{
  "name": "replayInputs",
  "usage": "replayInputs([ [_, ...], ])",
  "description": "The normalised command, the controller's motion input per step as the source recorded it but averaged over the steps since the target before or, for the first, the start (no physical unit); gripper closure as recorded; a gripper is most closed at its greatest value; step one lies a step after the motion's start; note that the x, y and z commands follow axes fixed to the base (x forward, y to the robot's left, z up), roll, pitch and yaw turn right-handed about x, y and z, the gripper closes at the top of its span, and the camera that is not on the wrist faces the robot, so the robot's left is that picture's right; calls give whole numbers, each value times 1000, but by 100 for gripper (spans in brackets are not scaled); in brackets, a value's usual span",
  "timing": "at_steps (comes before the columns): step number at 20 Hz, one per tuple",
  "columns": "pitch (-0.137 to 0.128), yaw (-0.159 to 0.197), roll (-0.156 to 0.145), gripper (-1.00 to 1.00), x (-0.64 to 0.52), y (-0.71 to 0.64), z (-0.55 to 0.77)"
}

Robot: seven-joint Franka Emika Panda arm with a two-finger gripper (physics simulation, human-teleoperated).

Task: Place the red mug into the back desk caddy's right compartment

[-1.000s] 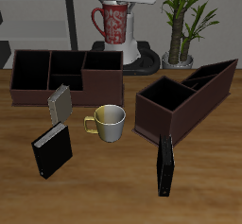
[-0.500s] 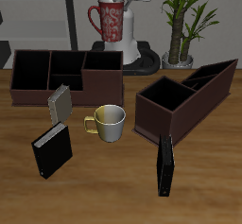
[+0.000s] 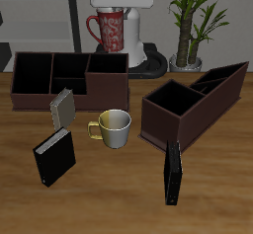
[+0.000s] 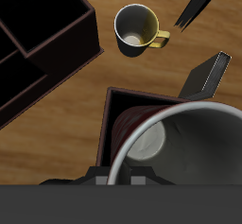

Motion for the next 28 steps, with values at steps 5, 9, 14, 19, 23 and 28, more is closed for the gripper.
replayInputs([
  [5,19,-14,15,100,94,37,-233],
  [9,7,-28,-12,100,108,-42,-254],
  [14,15,-19,-7,100,35,-24,-235],
  [19,18,-28,9,100,-10,39,-269],
  [23,-1,-36,-13,100,-37,-21,-154],
  [28,-5,-20,-8,100,16,-18,-183],
])
